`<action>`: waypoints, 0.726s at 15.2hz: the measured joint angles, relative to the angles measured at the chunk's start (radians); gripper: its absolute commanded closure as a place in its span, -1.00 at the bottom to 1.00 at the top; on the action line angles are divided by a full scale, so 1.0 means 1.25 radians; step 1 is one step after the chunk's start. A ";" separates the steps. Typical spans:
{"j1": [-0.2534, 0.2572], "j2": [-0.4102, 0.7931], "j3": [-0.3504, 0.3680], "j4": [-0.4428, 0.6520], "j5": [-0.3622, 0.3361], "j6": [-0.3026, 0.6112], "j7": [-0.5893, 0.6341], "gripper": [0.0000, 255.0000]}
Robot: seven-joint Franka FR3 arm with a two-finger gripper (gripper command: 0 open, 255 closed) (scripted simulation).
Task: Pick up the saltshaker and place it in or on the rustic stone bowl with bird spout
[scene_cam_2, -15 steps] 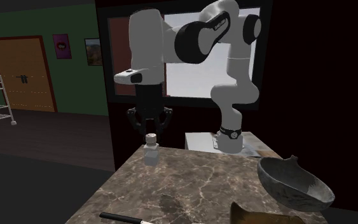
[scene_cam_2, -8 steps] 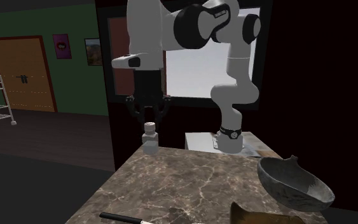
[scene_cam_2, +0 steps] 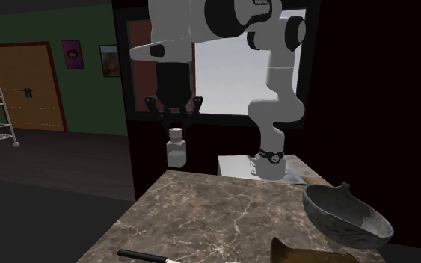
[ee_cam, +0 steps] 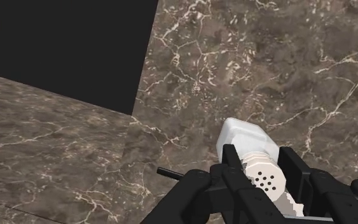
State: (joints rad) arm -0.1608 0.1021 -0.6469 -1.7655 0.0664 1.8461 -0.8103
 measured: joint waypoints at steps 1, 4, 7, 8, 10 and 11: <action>0.000 0.001 0.000 0.013 0.000 -0.012 0.001 1.00; 0.000 -0.002 -0.001 0.043 -0.002 -0.045 0.002 1.00; 0.016 -0.025 0.009 0.034 -0.016 -0.054 0.030 1.00; 0.027 -0.038 0.016 0.028 -0.025 -0.058 0.050 1.00; 0.052 -0.074 0.037 -0.008 -0.046 -0.051 0.099 1.00; 0.065 -0.100 0.049 -0.026 -0.061 -0.056 0.126 1.00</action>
State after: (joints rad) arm -0.0799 -0.0232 -0.5858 -1.7975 -0.0100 1.7765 -0.6530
